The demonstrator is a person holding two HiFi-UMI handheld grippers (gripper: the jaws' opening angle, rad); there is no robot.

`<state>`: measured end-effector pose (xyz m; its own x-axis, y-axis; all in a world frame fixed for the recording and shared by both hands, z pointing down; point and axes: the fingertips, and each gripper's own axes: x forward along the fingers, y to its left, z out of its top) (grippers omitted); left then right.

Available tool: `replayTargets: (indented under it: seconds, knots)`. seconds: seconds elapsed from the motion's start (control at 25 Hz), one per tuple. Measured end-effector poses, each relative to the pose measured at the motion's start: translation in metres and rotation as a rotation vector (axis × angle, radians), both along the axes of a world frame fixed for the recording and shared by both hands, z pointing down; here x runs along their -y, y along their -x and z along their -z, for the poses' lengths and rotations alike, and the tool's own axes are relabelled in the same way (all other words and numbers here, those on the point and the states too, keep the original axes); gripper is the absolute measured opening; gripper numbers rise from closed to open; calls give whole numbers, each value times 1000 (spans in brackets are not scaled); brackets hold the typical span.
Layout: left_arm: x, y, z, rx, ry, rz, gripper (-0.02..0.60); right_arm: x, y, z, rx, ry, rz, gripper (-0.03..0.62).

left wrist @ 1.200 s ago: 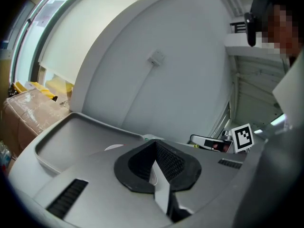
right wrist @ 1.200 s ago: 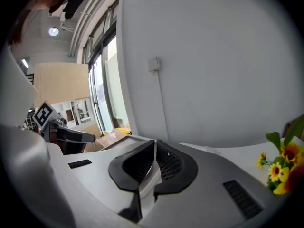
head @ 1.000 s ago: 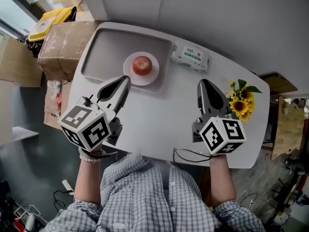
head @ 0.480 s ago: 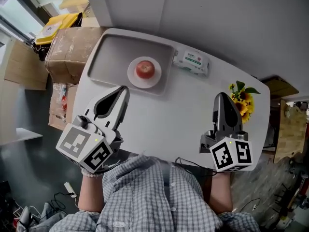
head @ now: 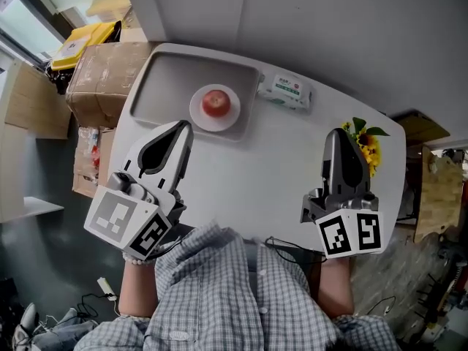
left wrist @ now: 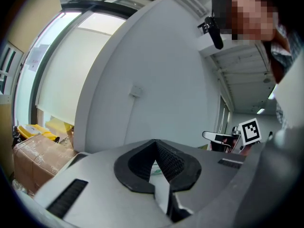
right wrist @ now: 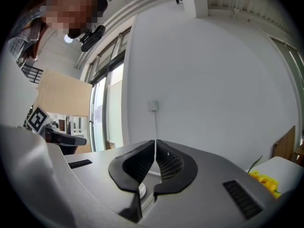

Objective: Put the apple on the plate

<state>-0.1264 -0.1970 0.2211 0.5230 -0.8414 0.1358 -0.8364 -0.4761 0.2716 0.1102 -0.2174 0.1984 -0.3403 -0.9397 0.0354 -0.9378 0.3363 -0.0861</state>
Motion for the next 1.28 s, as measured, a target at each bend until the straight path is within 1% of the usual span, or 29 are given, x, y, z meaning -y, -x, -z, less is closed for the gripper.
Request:
replayTargets:
  seconds: [0.24,0.6,0.76,1.04,1.28]
  knots:
    - [1,-9,-1,14,-2,-10,8,0,2,-1,-20,2,12,26]
    - [3,-19,-2,31,-12,-8,8,-2,-1,-4,-16,16,5,26]
    - [2,-19,-4,43,-9,2,8,-1,-3,-9,-3,37,0,26]
    - [1,-11,-5,35,-1,25,8,-1,-3,-13,8,53,-9,26]
    - [0,-7,-7,28,5,42,8,-2,-1,-16,-2,65,-4,26]
